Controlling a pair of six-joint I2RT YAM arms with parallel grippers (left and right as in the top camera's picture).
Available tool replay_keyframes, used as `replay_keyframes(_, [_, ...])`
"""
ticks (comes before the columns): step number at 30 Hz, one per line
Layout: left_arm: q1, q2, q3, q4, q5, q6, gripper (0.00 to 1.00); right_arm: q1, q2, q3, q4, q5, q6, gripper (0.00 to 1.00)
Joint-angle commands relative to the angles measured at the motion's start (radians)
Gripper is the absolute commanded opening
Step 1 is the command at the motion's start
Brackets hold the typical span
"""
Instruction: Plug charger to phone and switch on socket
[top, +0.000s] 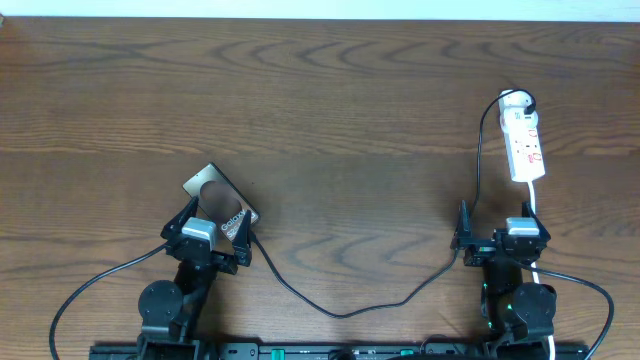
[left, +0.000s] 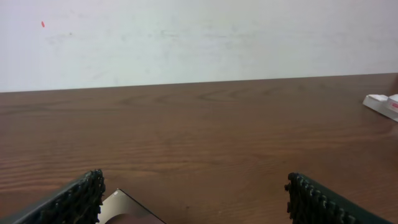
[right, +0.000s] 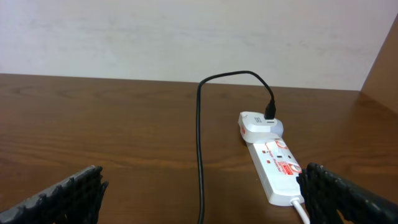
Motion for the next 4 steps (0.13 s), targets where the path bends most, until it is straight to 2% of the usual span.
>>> replay_keyframes(1, [-0.004, -0.006, -0.012, -0.044, 0.012, 0.006, 0.92, -0.004, -0.003, -0.001, -0.004, 0.003, -0.005, 0.99])
replay_keyframes(4, [-0.004, -0.006, -0.012, -0.044, 0.012, 0.006, 0.92, -0.004, -0.003, -0.001, -0.004, 0.003, -0.005, 0.99])
